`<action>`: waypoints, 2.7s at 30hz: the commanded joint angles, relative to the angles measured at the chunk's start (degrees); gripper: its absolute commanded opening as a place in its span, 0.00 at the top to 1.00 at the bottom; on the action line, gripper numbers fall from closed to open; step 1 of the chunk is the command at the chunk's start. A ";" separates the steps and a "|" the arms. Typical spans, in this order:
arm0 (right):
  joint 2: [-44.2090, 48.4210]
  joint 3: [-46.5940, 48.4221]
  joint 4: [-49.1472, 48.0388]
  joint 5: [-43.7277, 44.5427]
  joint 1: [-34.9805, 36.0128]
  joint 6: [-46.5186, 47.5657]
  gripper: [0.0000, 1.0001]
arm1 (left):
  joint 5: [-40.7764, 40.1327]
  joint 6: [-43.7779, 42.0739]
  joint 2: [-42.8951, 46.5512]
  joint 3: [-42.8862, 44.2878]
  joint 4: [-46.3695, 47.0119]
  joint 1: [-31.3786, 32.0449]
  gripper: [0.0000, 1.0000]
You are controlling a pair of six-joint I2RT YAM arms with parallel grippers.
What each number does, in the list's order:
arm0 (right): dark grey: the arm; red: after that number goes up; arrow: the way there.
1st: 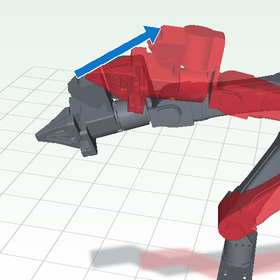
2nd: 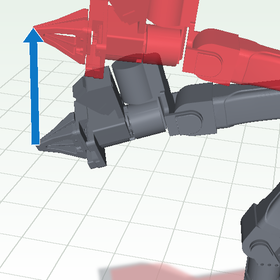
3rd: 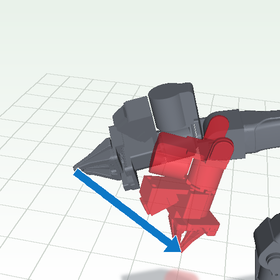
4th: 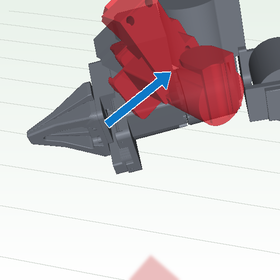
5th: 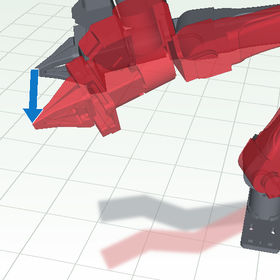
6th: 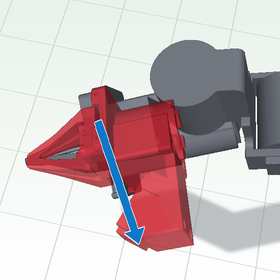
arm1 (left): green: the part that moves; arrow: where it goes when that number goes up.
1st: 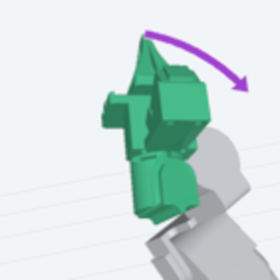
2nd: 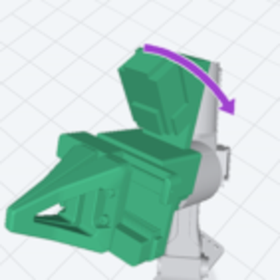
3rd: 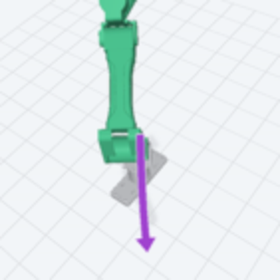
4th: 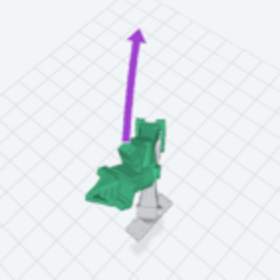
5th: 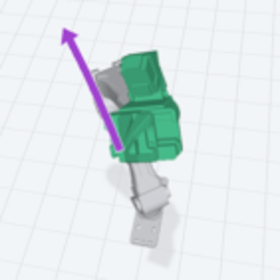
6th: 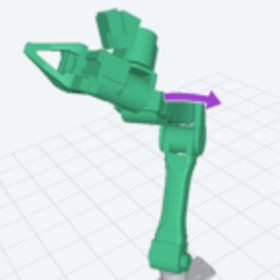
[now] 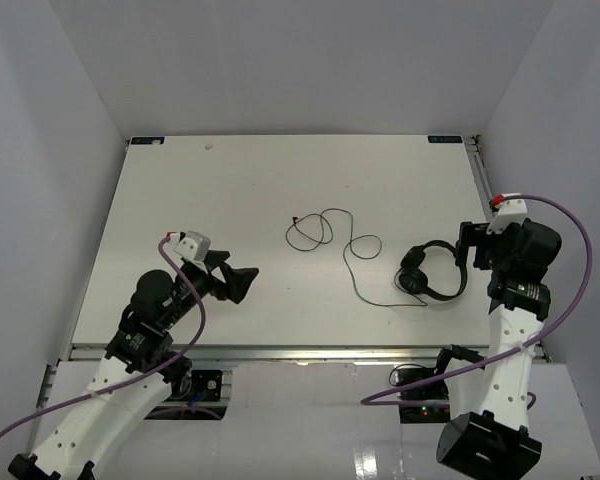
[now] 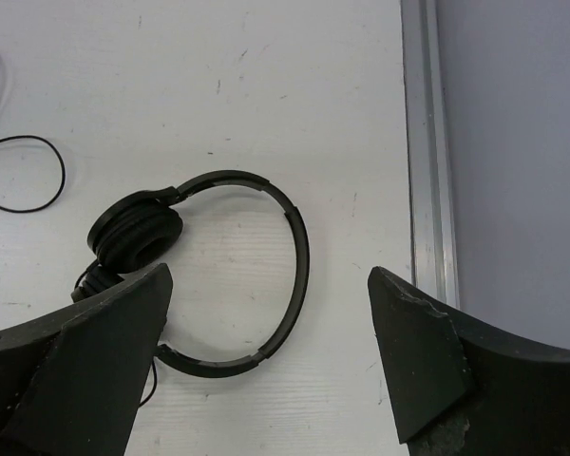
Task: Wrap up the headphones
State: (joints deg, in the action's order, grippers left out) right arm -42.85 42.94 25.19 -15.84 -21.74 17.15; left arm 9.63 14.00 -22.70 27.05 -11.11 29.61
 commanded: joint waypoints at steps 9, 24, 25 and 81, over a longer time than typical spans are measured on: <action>-5.39 -0.97 5.32 -5.46 -0.28 18.90 0.10 | 2.66 -0.29 0.33 1.19 1.49 0.45 0.02; -30.74 1.42 3.59 -4.72 -8.77 15.20 0.13 | 5.00 -0.30 2.43 1.42 2.36 0.54 0.02; -31.54 1.23 2.64 -4.62 -8.87 15.25 0.14 | 5.23 -0.34 2.67 1.37 2.60 0.54 0.02; -30.95 30.42 -0.42 -5.90 35.64 -15.95 0.92 | 17.91 3.86 -4.53 -5.84 14.94 0.75 0.02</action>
State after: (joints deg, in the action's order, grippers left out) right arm -69.04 61.61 26.95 -18.47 12.95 8.85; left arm 23.22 18.06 -27.40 21.99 -0.85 29.87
